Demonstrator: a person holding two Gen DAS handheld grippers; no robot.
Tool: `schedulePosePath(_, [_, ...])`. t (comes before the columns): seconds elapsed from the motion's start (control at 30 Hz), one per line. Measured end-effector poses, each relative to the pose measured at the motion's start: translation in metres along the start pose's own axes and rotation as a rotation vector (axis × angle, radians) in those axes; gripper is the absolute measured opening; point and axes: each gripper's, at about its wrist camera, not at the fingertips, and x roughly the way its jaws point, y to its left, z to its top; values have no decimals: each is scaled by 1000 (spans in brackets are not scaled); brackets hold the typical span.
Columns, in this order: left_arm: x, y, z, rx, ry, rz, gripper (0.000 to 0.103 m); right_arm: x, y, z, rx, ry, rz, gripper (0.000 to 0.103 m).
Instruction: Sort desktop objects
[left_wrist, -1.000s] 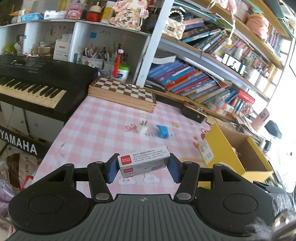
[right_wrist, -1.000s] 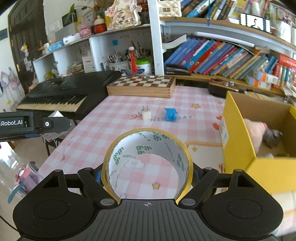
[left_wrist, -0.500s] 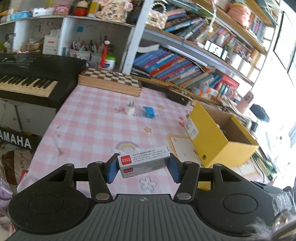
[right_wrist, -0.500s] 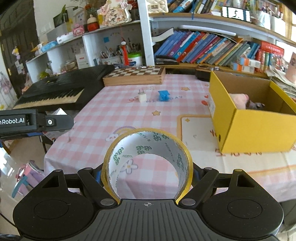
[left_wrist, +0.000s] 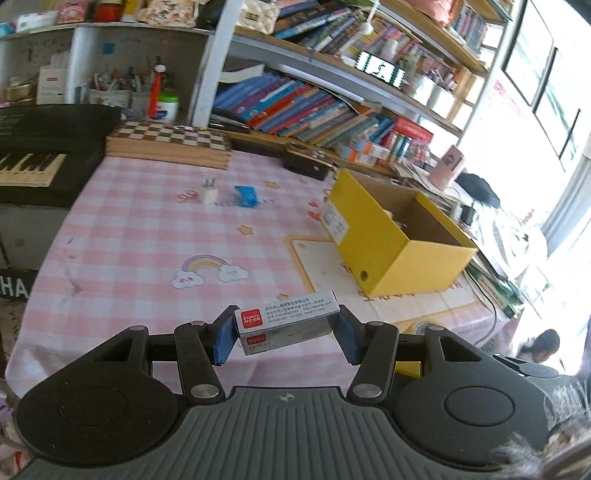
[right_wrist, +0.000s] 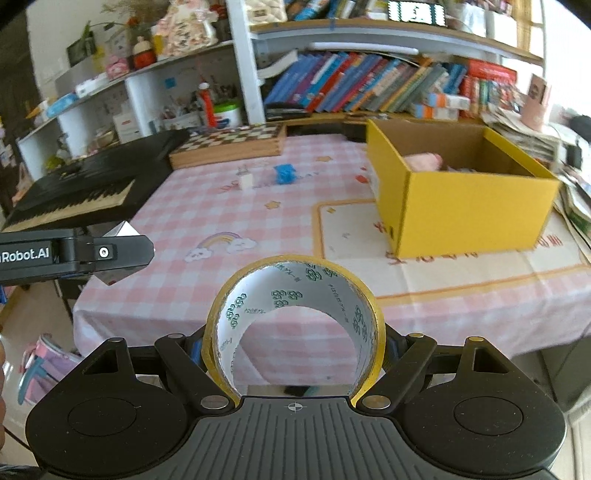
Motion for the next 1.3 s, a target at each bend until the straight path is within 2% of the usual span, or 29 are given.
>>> schedulePosePath(0.6, [35, -47, -1, 111, 84, -124, 52, -11, -42, -10, 100, 16, -116, 84])
schedulePosePath(0.83, [51, -66, 4, 122, 94, -151, 52, -12, -62, -6, 111, 21, -148, 84])
schedulePosePath(1.3, [98, -127, 18, 165, 119, -207, 52, -9, -133, 10, 192, 33, -200, 84])
